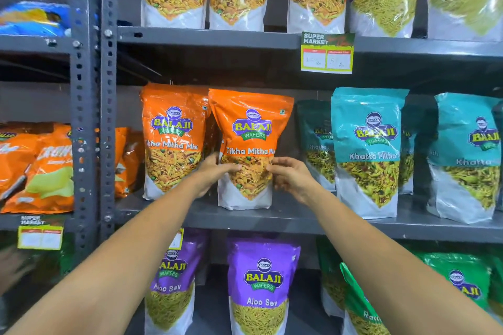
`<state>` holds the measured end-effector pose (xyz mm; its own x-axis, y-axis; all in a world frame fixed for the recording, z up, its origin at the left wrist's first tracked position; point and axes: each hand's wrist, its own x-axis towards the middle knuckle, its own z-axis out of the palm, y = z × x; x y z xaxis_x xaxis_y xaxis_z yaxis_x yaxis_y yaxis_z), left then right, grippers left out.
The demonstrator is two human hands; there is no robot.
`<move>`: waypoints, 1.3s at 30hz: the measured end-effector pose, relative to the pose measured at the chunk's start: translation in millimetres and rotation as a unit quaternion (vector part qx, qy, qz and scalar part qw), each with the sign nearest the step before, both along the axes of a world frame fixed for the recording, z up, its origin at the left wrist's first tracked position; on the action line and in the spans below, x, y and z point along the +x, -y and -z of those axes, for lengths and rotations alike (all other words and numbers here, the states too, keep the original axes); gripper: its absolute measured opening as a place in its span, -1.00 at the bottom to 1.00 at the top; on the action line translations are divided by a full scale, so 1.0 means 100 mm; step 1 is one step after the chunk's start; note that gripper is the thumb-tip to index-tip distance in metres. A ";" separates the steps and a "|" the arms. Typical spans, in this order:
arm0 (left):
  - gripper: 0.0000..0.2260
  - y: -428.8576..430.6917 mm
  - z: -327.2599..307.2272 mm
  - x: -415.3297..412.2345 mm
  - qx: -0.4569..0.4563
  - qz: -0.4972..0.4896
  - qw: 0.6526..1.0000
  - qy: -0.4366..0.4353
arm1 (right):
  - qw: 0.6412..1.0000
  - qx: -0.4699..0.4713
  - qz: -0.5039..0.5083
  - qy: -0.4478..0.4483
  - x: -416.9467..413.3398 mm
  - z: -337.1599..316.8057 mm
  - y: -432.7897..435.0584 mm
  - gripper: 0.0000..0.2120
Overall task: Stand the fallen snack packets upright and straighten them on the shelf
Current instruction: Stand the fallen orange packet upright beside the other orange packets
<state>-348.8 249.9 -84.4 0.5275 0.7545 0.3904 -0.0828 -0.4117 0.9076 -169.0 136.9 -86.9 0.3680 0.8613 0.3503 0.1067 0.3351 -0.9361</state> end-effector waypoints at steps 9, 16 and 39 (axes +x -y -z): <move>-0.76 0.11 -0.60 -0.06 0.080 -0.195 0.963 0.166 | 0.998 -0.023 0.020 0.055 -0.11 -0.12 -0.08 0.09; -0.89 0.01 -1.04 -0.17 0.068 -0.258 0.952 0.149 | 0.991 -0.027 0.075 0.111 -0.19 0.08 -0.23 0.03; 0.19 0.32 0.23 0.20 0.067 -0.254 0.960 -0.094 | 0.959 0.166 0.196 -0.117 -0.16 -0.98 -0.23 -0.81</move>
<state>-328.7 217.9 -107.1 0.1763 0.8824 0.4362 0.3198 -0.4705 0.8224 -184.9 160.3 11.4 0.7426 0.4961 0.4499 0.0849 0.5966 -0.7980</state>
